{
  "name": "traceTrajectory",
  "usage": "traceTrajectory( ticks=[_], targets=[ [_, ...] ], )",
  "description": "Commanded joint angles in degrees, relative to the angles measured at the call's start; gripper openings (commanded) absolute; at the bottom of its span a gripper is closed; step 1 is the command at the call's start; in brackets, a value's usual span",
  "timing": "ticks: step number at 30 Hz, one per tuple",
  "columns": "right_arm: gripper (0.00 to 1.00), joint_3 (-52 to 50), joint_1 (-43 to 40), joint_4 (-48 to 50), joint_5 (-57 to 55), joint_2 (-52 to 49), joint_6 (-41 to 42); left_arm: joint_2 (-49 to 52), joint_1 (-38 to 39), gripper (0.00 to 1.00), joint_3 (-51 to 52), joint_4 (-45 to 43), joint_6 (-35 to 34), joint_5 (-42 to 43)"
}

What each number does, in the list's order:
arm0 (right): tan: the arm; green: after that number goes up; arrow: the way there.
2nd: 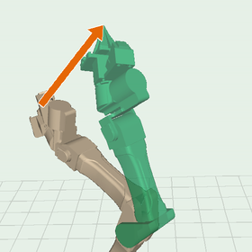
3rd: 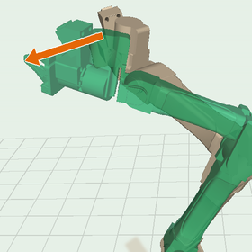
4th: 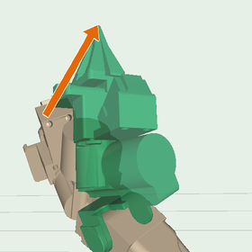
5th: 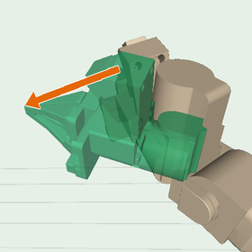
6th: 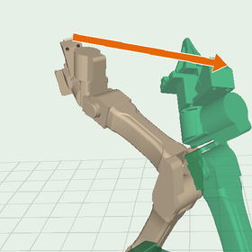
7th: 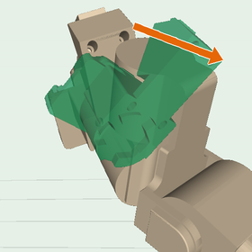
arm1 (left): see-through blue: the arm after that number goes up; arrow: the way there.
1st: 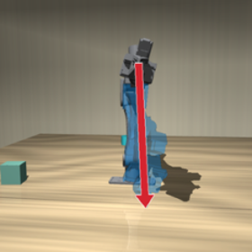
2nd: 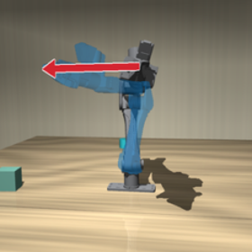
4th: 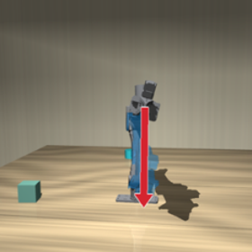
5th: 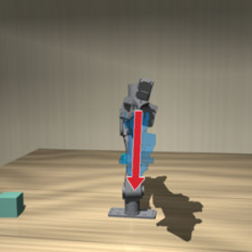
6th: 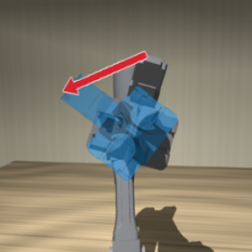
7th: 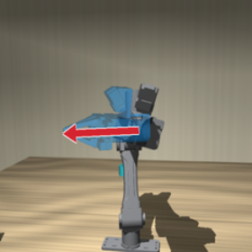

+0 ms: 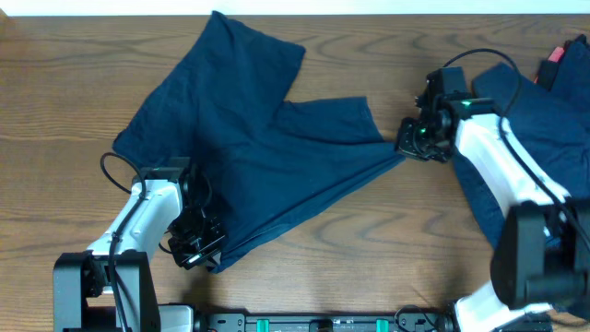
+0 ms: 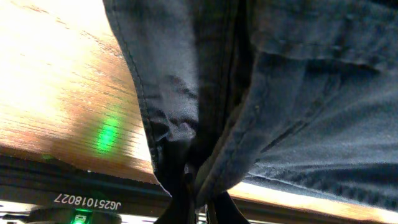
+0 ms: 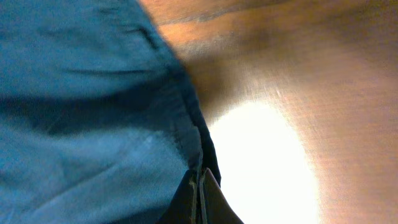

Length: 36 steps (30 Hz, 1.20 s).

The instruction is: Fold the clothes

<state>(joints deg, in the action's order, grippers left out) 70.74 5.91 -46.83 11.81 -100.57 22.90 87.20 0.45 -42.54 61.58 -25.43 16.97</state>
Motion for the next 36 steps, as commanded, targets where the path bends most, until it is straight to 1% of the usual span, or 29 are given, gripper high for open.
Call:
traceTrajectory(
  ticks=[1,7,12,14,17,20,26,29,34,36],
  targets=[
    [0.01,0.8,-1.9,-3.8,-8.4,3.1,-3.9,-0.4,-0.4,0.06,0.3,1.5,0.3,-4.8],
    [0.01,0.7,-1.9,-13.4,-14.2,3.1,-3.8,-0.4,-0.4,0.06,0.3,1.8,0.3,-4.2],
    [0.01,0.7,-1.9,-15.5,-16.3,3.2,-3.8,-1.3,-0.4,0.06,-0.4,2.1,0.9,-4.2],
    [0.01,0.7,-2.3,-15.7,-16.4,3.7,-2.0,-3.0,-0.3,0.06,-1.2,2.5,1.5,-4.1],
    [0.01,0.7,-3.3,-15.7,-16.3,5.3,-0.1,-7.4,-0.4,0.06,-2.0,2.7,2.9,-3.5],
    [0.01,0.7,-4.8,-15.5,-16.3,8.7,0.2,-14.1,-0.4,0.06,-2.2,2.7,5.7,-0.8],
    [0.01,0.7,-7.3,-15.1,-16.3,17.2,0.2,-28.8,-0.3,0.06,-2.2,2.7,5.9,0.0],
    [0.01,0.7,-8.3,-15.4,-16.3,20.7,-0.1,-34.4,-0.4,0.06,-2.2,3.1,5.9,1.1],
    [0.01,0.7,-9.3,-16.3,-16.3,24.4,-2.1,-41.2,-0.4,0.06,-2.2,6.7,5.9,7.1],
    [0.01,0.7,-9.3,-16.4,-16.3,25.1,-2.4,-42.6,-0.3,0.06,-2.2,8.2,5.9,8.2]
  ],
)
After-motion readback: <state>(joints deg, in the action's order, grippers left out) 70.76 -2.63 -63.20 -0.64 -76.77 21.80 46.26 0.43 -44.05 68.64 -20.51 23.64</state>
